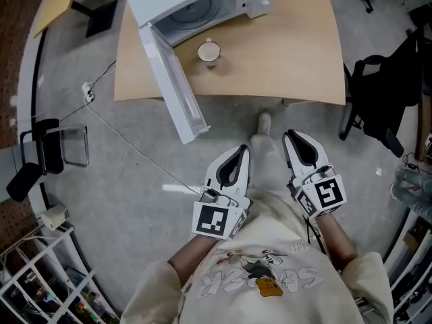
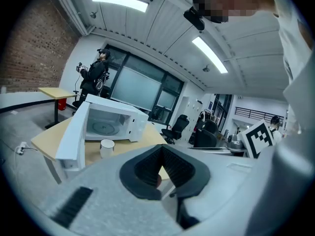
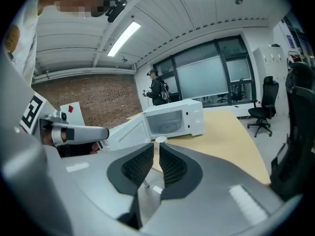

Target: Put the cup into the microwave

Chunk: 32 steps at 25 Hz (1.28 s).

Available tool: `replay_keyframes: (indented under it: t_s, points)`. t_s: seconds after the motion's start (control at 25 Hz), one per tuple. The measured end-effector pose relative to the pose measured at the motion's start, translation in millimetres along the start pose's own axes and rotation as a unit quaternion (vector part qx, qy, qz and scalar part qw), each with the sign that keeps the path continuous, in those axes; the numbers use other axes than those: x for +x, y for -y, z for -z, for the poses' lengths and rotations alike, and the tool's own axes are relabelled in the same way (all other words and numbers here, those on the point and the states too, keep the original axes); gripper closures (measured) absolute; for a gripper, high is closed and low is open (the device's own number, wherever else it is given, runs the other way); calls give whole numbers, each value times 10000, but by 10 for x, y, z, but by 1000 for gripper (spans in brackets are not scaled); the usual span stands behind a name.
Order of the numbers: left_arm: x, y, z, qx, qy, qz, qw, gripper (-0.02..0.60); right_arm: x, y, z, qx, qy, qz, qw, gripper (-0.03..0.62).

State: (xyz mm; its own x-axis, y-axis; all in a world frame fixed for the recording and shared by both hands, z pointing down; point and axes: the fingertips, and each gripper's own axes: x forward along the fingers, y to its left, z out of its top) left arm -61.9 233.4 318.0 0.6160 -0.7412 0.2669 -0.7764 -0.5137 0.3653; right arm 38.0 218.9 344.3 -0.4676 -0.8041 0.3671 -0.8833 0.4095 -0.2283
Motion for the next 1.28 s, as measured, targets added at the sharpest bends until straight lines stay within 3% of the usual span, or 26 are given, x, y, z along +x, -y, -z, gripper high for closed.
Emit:
replay_keyframes:
  t_s: [0.16, 0.28, 0.4, 0.52, 0.72, 1.0, 1.16, 1.28]
  points:
    - [570, -193, -71, -18, -127, -488, 9987, 580, 554, 349, -151, -310, -32, -566, 9979, 549]
    - [941, -378, -187, -12, 5, -1030, 9947, 580, 960, 567, -234, -742, -6, -987, 9923, 553]
    - [1238, -696, -288, -21, 288, -1723, 9846, 580, 1383, 760, -322, -1151, 168, -1241, 9854, 557]
    - [1478, -1103, -236, -178, 440, -2333, 9712, 577, 1809, 922, -278, -1178, 106, -1262, 9849, 559]
    - [1800, -1723, 38, -460, 306, -2890, 9557, 457, 2388, 1099, 14, -1023, -341, -1171, 9872, 559]
    - [2036, -2211, 579, -502, -240, -3154, 9473, 215, 2643, 1092, 96, -1114, -220, -1255, 9856, 559]
    - [2149, -2395, 729, -600, -234, -3283, 9424, 135, 2655, 1041, 116, -1093, -176, -1298, 9853, 559]
    - [2242, -2539, 774, -611, -220, -3371, 9392, 117, 2648, 1046, 211, -1009, -559, -1215, 9859, 559]
